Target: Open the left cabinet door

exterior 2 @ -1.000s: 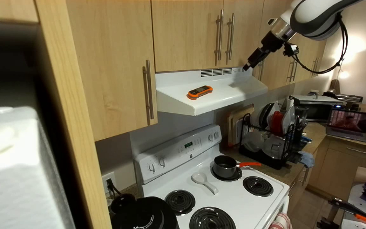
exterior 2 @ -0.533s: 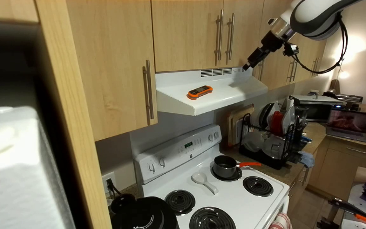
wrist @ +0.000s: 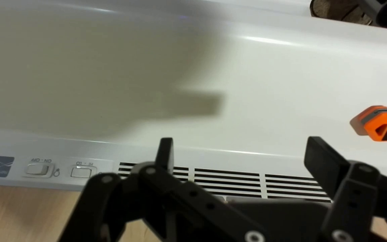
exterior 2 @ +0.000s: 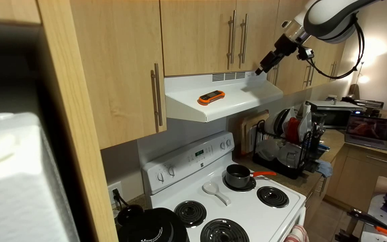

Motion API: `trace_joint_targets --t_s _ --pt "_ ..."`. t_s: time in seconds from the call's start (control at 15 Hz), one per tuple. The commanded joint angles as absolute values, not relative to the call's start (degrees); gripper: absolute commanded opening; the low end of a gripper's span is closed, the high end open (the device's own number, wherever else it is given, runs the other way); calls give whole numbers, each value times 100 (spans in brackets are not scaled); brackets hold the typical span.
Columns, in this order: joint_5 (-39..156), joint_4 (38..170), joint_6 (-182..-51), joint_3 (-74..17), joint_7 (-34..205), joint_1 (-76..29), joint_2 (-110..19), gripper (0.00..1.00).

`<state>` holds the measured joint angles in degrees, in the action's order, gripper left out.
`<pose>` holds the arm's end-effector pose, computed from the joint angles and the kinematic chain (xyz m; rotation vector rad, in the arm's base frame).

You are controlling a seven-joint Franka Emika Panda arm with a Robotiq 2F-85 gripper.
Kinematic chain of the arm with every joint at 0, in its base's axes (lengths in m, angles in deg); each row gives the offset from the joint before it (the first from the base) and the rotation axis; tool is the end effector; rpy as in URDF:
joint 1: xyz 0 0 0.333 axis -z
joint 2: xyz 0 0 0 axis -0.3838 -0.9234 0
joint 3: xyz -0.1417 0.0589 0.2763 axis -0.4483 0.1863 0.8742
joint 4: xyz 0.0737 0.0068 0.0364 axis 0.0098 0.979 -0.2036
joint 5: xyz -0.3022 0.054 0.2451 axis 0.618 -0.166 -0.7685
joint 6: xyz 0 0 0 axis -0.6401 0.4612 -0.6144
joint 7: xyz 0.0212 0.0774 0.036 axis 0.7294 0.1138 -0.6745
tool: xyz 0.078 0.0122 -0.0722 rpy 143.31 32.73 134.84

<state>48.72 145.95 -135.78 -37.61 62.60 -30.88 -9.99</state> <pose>0.4918 -0.0512 0.5352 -2.9343 -0.2063 -1.0379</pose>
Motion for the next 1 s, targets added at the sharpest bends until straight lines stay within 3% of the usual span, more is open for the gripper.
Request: trace_joint_targets --t_s 0.0,0.93 --pt "4785 14586 -13568 -3613 6208 -2939 -1010 100" --pt "4784 14470 -13595 -3509 6248 -2981 -1077 100"
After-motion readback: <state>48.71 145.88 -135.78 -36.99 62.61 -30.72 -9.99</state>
